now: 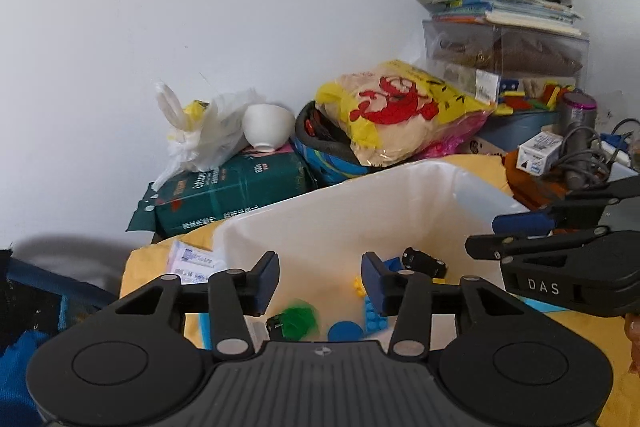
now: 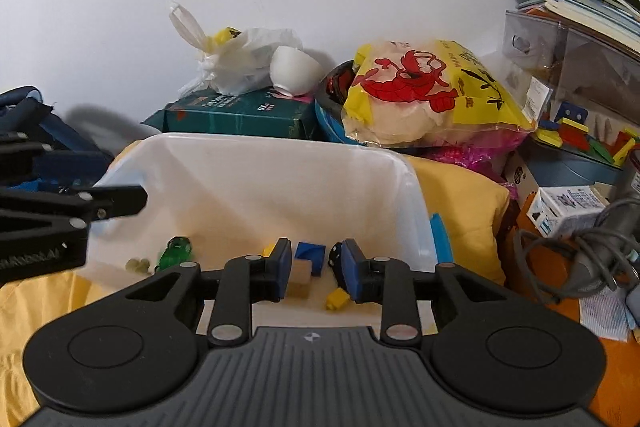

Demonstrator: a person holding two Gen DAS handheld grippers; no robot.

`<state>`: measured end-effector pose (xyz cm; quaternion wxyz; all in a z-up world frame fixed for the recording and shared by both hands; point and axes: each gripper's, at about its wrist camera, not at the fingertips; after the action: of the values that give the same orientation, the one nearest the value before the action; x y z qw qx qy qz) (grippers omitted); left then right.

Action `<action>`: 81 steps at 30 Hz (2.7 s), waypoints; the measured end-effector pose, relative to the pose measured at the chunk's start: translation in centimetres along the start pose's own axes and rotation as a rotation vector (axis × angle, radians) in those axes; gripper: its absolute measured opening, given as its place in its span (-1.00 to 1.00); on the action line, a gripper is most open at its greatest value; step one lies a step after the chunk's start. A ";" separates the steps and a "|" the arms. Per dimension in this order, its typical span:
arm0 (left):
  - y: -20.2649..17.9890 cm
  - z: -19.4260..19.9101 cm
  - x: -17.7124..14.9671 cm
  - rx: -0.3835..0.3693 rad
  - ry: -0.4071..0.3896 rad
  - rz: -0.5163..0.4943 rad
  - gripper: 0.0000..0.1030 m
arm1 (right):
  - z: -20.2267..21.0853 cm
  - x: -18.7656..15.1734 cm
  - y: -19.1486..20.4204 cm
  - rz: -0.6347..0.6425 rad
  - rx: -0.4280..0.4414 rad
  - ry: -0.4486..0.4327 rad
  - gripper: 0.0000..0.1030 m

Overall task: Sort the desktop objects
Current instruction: 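Carry both bricks over the white bin and open both tools, then move both open tools back over the toy pile, then grasp the tall red brick with the left tool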

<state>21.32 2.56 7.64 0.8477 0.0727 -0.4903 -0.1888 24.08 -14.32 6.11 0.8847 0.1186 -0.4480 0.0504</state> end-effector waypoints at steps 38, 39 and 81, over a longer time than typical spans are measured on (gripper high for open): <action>-6.5 4.9 -16.1 -0.081 0.288 0.105 0.20 | 6.3 -18.0 -1.4 0.031 0.066 0.278 -0.13; -6.2 4.6 -16.0 -0.078 0.287 0.107 0.20 | 6.5 -18.2 -1.5 0.031 0.065 0.278 -0.13; -11.4 13.1 -17.2 -0.132 0.189 -0.220 -0.09 | 8.1 -19.4 -0.6 0.070 0.101 0.249 -0.13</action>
<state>-0.48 -0.35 -3.08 0.8673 0.0877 -0.3839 -0.3045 6.40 -16.67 -4.95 0.9241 0.1400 -0.3353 0.1182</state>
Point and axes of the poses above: each gripper's, at about its wrist camera, not at the fingertips, and z roughly against the way its jaws point, y to its left, x to its top, and after that the axes turned 13 degrees about -z, right-handed
